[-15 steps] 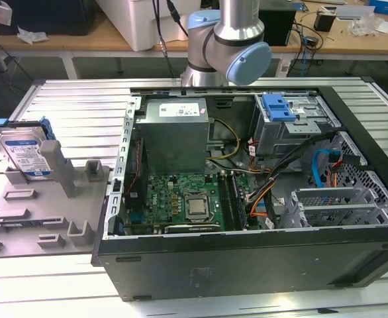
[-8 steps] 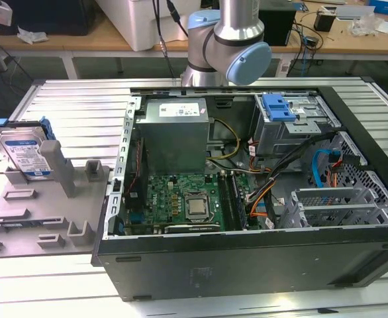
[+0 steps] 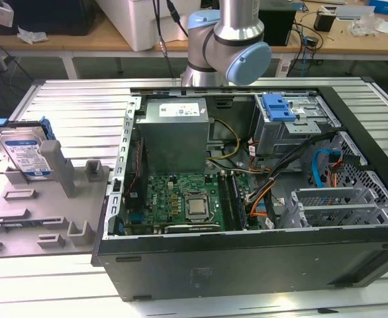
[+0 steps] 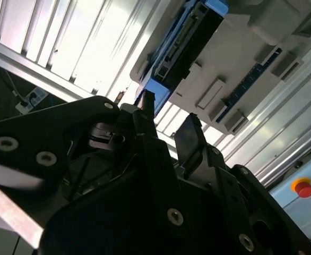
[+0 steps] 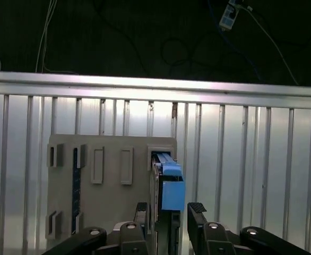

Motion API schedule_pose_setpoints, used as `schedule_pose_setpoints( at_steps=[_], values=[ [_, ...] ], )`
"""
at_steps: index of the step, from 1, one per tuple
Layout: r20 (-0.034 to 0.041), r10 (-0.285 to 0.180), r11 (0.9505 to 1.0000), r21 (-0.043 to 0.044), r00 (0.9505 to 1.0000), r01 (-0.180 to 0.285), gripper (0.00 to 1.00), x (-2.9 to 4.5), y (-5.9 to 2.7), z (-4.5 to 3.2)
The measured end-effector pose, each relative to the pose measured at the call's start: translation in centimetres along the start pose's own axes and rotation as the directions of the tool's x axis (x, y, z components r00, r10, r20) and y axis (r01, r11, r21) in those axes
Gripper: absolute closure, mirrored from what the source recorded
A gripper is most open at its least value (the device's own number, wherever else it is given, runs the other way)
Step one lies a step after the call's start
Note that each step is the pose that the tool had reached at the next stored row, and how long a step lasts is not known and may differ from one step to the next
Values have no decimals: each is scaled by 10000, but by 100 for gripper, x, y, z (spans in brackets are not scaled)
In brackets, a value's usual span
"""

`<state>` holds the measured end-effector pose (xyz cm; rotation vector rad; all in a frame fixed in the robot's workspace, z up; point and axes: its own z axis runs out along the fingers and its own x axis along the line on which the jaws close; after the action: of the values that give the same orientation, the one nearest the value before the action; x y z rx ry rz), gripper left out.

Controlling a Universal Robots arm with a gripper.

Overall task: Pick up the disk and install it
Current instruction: 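Pick up the disk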

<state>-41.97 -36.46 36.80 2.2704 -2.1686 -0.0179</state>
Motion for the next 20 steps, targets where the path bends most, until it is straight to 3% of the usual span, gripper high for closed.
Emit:
schedule_pose_setpoints(
  at_steps=[8, 20],
  values=[
    [1, 0, 10000, -12, 10000, 0, 57, -71, -4, 86],
    [-2, 1, 10000, -58, 10000, -1, 57, -76, 12, 201]
  ],
)
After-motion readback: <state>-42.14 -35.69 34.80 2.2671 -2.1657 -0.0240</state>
